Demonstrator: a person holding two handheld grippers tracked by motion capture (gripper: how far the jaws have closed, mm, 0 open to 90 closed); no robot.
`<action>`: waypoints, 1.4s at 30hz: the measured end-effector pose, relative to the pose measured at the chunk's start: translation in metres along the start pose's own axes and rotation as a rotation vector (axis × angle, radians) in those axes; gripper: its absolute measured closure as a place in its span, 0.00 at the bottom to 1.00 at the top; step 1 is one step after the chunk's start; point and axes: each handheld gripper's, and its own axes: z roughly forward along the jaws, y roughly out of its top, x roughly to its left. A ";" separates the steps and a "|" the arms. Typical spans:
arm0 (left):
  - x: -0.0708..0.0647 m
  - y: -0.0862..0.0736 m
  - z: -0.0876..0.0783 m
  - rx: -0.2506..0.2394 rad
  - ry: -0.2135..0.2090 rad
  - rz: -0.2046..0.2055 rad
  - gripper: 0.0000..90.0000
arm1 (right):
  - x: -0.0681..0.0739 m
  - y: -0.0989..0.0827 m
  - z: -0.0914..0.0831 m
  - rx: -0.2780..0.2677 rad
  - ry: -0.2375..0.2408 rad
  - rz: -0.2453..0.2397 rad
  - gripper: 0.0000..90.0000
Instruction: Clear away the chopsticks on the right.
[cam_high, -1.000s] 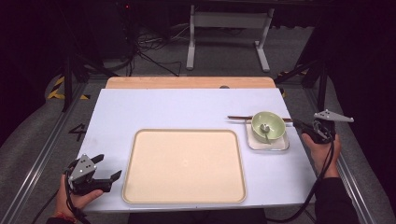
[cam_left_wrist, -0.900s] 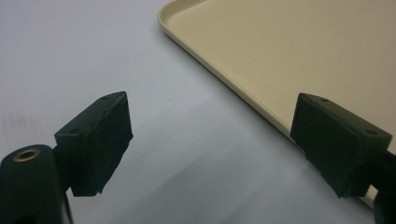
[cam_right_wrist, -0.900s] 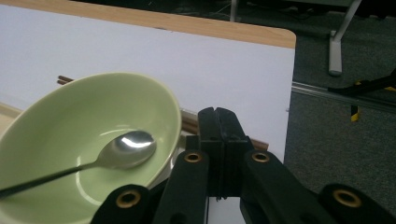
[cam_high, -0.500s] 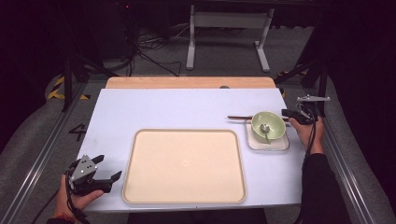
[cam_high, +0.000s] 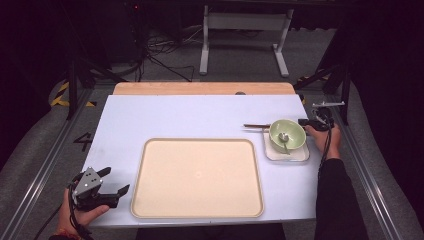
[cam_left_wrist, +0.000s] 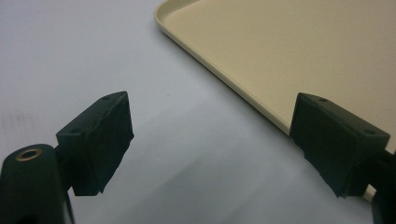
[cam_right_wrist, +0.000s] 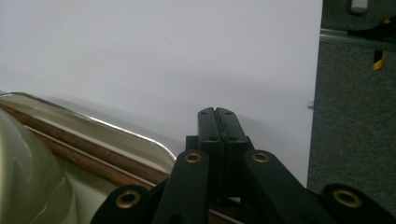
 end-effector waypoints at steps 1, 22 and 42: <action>-0.001 0.000 0.000 -0.003 -0.003 -0.004 0.15 | -0.001 -0.001 -0.001 0.016 0.022 0.008 1.00; -0.003 0.003 -0.002 -0.017 -0.032 -0.011 0.15 | -0.006 -0.035 -0.027 0.002 0.096 0.067 1.00; -0.005 0.003 -0.003 -0.001 -0.031 0.010 0.15 | -0.004 -0.041 -0.049 -0.075 0.185 -0.015 0.86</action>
